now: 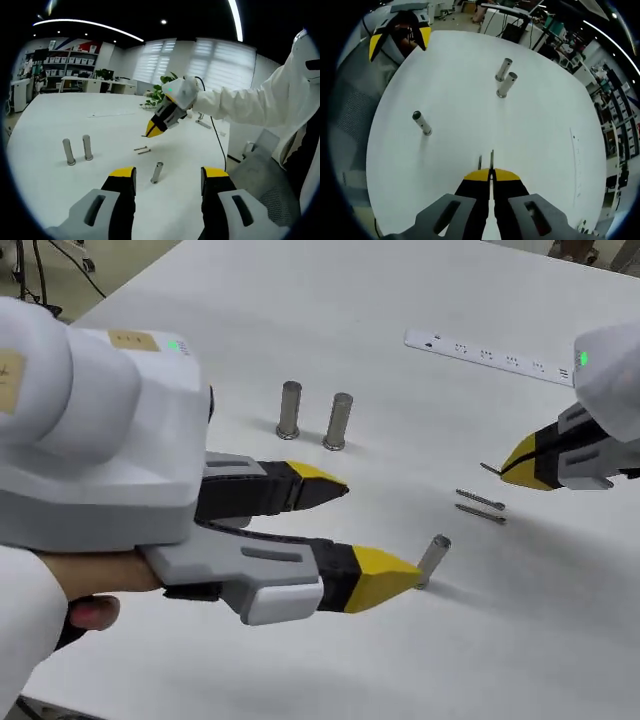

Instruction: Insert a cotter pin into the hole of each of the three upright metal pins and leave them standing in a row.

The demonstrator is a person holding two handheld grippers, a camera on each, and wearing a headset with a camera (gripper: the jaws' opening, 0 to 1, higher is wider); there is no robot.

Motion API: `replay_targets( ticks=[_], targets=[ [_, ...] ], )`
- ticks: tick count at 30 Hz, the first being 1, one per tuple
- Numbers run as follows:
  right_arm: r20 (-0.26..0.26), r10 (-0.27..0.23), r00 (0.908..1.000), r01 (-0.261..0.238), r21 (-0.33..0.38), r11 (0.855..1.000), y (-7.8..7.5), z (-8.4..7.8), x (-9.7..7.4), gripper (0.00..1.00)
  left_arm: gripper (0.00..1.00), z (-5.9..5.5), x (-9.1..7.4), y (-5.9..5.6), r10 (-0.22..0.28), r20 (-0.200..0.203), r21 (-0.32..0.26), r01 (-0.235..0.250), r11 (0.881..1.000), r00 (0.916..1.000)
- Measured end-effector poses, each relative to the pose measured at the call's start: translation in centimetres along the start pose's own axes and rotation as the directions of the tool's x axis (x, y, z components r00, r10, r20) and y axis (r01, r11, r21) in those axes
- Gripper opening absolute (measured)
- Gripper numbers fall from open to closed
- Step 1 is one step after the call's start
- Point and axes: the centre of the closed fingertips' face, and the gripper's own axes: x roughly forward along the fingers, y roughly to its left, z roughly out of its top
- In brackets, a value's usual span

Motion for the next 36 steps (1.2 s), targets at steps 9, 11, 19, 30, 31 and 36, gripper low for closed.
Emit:
replay_targets(
  ticks=[9, 11, 19, 30, 31, 36],
  targets=[
    [0.096, -0.117, 0.9885, 0.119, -0.019, 0.993, 1.2, 2.9, -3.1, 0.00, 0.47, 0.8, 0.4, 0.5, -0.001, 0.011, 0.006, 0.001, 1.000, 0.9999],
    [0.107, -0.142, 0.9841, 0.146, -0.037, 0.989, 1.5, 3.3, -3.6, 0.00, 0.45, 0.7, 0.6, 0.8, 0.003, -0.001, 0.017, -0.003, 1.000, 1.0000],
    [0.143, -0.192, 0.9709, 0.197, -0.020, 0.980, 3.4, 3.9, -4.8, 0.00, 0.37, 1.5, 1.6, 0.7, -0.038, 0.019, -0.019, 0.039, 0.999, 0.9991],
    [0.190, -0.213, 0.9585, 0.218, -0.008, 0.976, 5.4, 5.6, -5.4, 0.00, 0.29, 1.4, 3.5, 0.7, -0.072, -0.009, -0.064, 0.071, 0.995, 0.9974],
    [0.200, -0.219, 0.9552, 0.225, -0.010, 0.974, 5.6, 6.0, -5.6, 0.00, 0.26, 1.4, 3.6, 0.6, -0.072, -0.009, -0.068, 0.072, 0.995, 0.9973],
    [0.223, -0.237, 0.9455, 0.249, -0.028, 0.968, 6.3, 7.3, -6.2, 0.00, 0.21, 1.3, 4.1, 0.8, -0.083, -0.013, -0.106, 0.081, 0.991, 0.9964]
  ],
)
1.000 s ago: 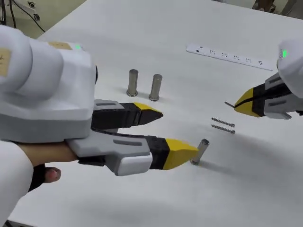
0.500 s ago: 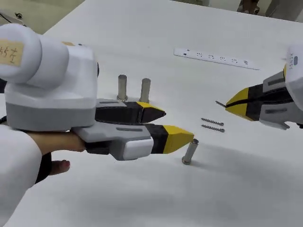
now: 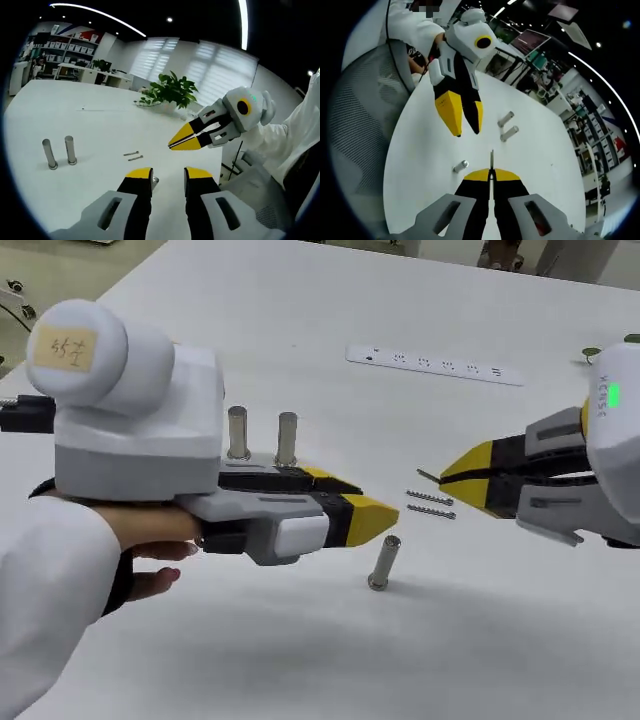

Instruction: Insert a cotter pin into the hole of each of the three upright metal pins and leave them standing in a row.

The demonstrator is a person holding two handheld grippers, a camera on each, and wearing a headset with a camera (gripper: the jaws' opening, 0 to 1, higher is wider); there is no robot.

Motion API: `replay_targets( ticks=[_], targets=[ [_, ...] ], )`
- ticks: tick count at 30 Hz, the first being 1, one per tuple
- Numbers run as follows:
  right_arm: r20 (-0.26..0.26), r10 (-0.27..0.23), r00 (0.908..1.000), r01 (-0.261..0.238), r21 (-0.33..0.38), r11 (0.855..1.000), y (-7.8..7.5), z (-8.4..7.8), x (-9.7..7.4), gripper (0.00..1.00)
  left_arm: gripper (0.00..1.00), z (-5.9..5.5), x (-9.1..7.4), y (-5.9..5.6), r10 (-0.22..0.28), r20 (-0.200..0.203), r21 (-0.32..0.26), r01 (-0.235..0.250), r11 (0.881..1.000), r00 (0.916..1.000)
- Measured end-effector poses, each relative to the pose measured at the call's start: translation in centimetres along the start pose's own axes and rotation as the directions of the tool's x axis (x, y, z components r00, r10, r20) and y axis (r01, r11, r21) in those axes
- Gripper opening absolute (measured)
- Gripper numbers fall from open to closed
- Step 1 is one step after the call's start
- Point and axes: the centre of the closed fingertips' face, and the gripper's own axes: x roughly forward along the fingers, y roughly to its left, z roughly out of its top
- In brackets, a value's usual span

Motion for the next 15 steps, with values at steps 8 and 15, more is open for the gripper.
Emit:
replay_targets(
  ticks=[8, 15],
  targets=[
    [0.014, 0.004, 0.9999, -0.003, -0.029, 1.000, 1.1, 1.4, -0.1, 0.00, 0.18, 0.4, 0.8, -0.5, -0.033, 0.023, -0.047, 0.034, 0.998, 0.9992],
    [0.016, 0.020, 0.9997, -0.019, -0.031, 0.999, 1.9, 1.5, 0.0, 0.00, 0.14, 0.4, 1.4, -0.9, -0.056, 0.025, -0.054, 0.057, 0.997, 0.9981]
  ],
)
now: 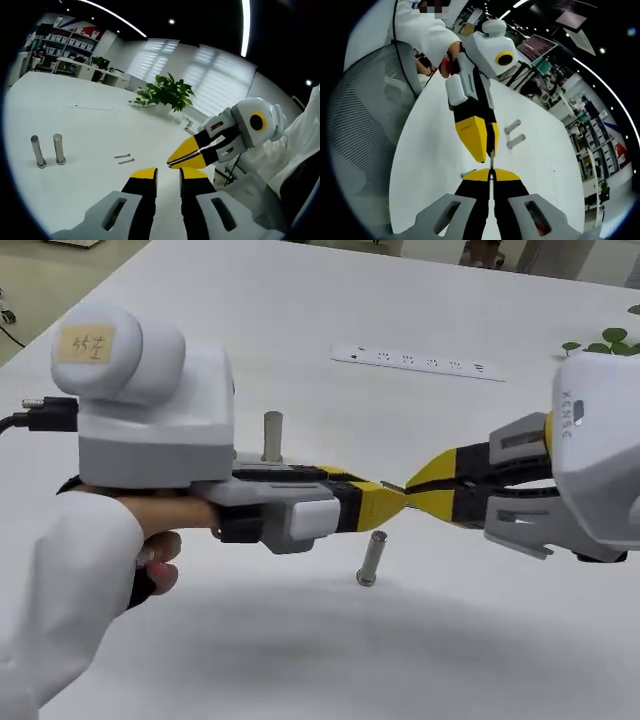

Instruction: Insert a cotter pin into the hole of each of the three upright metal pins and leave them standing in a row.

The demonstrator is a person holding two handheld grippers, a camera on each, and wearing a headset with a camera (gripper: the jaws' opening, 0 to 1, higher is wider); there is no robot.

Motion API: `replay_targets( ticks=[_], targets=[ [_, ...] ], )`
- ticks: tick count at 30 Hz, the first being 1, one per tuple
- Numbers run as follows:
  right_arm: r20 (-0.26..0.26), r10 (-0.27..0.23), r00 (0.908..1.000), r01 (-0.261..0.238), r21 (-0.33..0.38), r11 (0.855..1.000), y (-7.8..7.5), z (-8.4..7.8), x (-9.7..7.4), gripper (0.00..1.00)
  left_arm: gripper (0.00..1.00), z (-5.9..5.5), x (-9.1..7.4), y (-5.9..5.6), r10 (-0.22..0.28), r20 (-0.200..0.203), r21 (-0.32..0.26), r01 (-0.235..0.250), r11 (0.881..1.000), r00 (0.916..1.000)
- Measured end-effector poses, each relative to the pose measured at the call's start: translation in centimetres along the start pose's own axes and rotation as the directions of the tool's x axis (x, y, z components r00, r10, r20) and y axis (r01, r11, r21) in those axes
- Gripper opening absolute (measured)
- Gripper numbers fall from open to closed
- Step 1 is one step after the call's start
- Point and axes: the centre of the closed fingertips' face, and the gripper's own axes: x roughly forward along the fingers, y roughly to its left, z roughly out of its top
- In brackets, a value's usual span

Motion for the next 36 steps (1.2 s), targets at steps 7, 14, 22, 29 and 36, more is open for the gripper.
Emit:
replay_targets(
  ticks=[7, 14, 22, 29, 36],
  targets=[
    [-0.004, 0.007, 1.0000, -0.007, 0.002, 1.000, 0.23, -0.04, -0.01, 0.00, 0.09, -0.03, 0.27, -0.17, -0.010, -0.001, -0.005, 0.010, 1.000, 0.9999],
    [0.001, 0.010, 0.9999, -0.010, 0.001, 1.000, 0.47, 0.28, 0.10, 0.00, 0.05, -0.21, 0.49, -0.42, -0.019, -0.014, 0.000, 0.019, 1.000, 0.9997],
    [0.000, 0.005, 1.0000, -0.005, 0.004, 1.000, 0.45, 0.33, 0.20, 0.00, 0.02, 0.02, 0.54, -0.53, -0.026, -0.008, -0.003, 0.026, 1.000, 0.9996],
    [-0.003, -0.005, 1.0000, 0.005, 0.002, 1.000, 0.34, 0.36, 0.18, 0.00, 0.02, 0.06, 0.59, -0.47, -0.026, -0.009, -0.004, 0.026, 1.000, 0.9996],
    [-0.006, -0.007, 1.0000, 0.007, -0.008, 1.000, 0.27, 0.38, 0.14, 0.00, 0.01, 0.16, 0.58, -0.45, -0.028, -0.005, 0.004, 0.028, 1.000, 0.9996]
  ],
)
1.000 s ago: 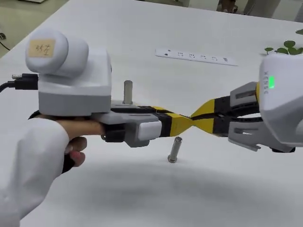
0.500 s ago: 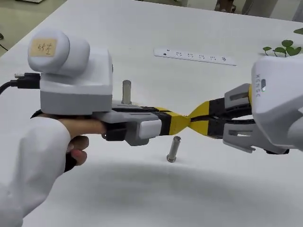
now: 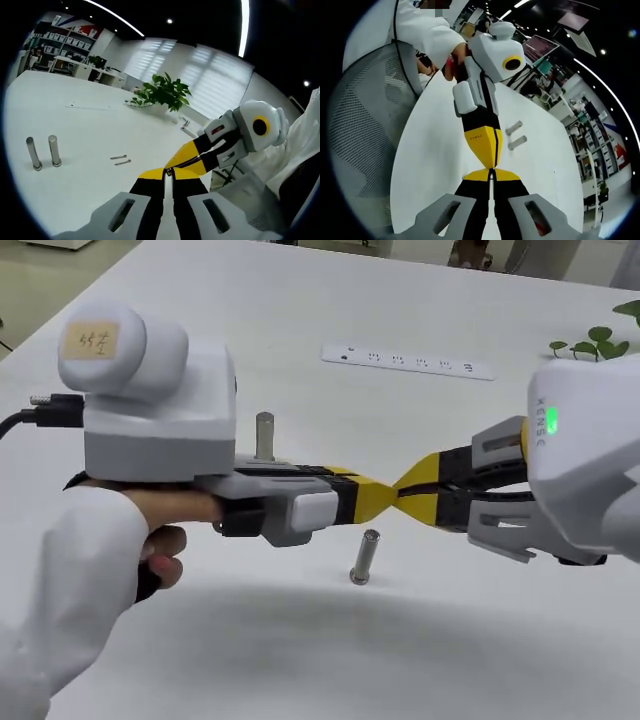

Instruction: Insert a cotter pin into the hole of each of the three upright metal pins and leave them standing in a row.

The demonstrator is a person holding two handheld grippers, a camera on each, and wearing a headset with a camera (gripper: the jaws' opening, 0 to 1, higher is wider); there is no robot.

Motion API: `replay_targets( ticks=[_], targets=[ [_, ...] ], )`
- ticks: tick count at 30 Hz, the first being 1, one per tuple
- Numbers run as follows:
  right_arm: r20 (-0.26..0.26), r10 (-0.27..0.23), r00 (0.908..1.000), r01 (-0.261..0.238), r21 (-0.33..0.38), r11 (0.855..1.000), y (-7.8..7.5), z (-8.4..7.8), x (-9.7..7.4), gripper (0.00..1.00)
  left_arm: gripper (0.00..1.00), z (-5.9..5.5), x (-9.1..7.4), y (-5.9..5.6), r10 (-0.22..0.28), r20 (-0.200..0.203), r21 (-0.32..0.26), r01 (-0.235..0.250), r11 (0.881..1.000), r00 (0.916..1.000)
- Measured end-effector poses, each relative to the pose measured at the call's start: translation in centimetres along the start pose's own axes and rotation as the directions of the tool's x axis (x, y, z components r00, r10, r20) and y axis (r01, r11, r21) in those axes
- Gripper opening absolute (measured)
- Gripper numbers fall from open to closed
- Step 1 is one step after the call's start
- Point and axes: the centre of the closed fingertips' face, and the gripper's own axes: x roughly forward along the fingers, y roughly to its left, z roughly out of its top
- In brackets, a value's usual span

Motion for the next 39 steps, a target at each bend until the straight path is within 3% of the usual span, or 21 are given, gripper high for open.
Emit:
replay_targets(
  ticks=[11, 15, 23, 25, 39],
  targets=[
    [0.004, -0.003, 1.0000, 0.003, -0.007, 1.000, 0.10, 0.16, 0.01, 0.00, 0.00, -0.22, -0.15, 0.23, 0.004, -0.019, 0.031, -0.004, 1.000, 0.9998],
    [0.011, -0.001, 0.9999, 0.001, -0.016, 1.000, 0.37, 0.34, -0.10, 0.00, 0.00, -0.40, -0.38, -0.05, -0.019, -0.038, 0.092, 0.023, 0.996, 0.9991],
    [0.009, -0.004, 1.0000, 0.004, -0.026, 1.000, 0.45, 0.41, -0.39, 0.00, 0.00, -0.34, -0.40, -0.24, -0.024, -0.041, 0.086, 0.027, 0.996, 0.9989],
    [0.013, 0.001, 0.9999, -0.001, -0.026, 1.000, 0.56, 0.44, -0.46, 0.00, 0.00, -0.45, -0.46, -0.28, -0.028, -0.050, 0.025, 0.030, 0.999, 0.9983],
    [0.018, -0.026, 0.9995, 0.027, -0.027, 0.999, 0.12, 0.48, -0.62, 0.00, 0.00, 0.03, -0.35, -0.29, -0.015, -0.040, 0.051, 0.018, 0.999, 0.9991]
  ],
)
